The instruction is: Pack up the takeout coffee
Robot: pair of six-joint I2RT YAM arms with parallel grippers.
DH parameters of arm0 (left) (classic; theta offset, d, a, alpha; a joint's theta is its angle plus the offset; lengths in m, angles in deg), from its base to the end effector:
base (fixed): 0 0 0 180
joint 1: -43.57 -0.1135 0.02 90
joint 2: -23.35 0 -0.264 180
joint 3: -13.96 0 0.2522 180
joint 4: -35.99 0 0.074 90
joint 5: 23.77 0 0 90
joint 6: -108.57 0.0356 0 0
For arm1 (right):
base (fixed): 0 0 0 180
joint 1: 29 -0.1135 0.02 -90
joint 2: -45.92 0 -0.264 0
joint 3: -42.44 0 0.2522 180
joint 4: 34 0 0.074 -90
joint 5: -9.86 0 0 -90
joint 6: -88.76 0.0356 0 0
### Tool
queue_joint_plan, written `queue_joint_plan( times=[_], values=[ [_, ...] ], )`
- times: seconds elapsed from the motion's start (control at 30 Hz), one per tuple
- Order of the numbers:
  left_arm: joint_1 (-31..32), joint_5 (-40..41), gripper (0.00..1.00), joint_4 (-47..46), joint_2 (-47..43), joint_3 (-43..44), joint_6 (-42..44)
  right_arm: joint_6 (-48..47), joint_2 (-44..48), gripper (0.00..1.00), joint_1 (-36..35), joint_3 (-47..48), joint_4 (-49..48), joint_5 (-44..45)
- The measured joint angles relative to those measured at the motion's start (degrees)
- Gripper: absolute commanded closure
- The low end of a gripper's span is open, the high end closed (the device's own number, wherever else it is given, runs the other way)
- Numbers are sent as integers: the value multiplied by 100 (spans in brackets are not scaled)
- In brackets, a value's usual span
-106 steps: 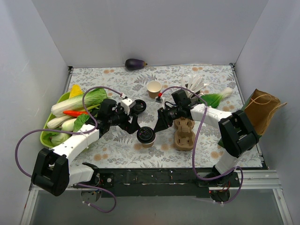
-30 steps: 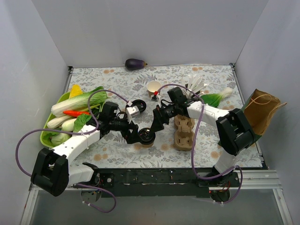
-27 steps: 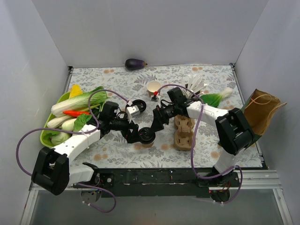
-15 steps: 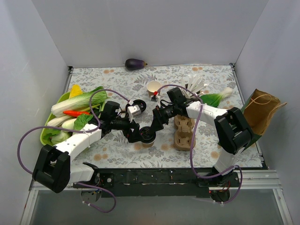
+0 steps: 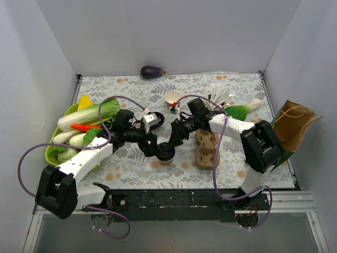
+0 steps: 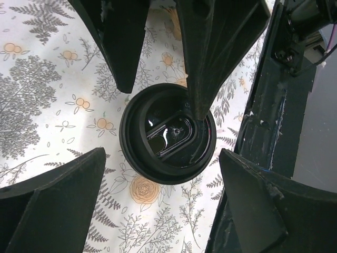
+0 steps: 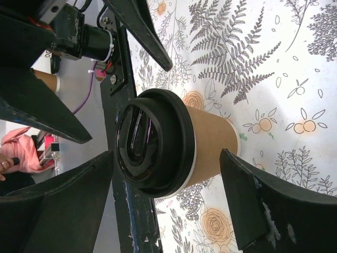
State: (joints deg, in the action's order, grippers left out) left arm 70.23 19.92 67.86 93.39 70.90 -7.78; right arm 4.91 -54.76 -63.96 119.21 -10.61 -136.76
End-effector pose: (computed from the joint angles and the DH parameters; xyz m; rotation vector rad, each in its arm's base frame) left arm 0.2076 -0.1331 0.2348 0.4385 2.4350 -1.3830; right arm 0.2804 0.2323 0.2019 -1.0695 2.1643 1.5157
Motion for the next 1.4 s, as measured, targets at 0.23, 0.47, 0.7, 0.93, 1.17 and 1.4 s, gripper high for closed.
queue_joint_plan(
  times=[0.23,0.47,0.7,0.93,1.17,1.4],
  values=[
    [-238,555,13,-101,-85,103,-599,46,-33,13,0,0,-13,282],
    [-417,1270,12,-437,50,103,-955,-33,-57,14,0,-2,105,487],
    [-417,1290,11,-656,103,22,-1075,-92,-50,14,0,-15,258,555],
    [-417,1176,8,-730,101,-153,-1073,-162,-9,13,2,-70,334,562],
    [-420,304,5,-833,103,-363,-1270,-144,-7,13,0,-96,299,544],
    [-422,-70,6,-1357,328,-684,-2118,-142,-107,15,22,-111,184,374]
  ],
)
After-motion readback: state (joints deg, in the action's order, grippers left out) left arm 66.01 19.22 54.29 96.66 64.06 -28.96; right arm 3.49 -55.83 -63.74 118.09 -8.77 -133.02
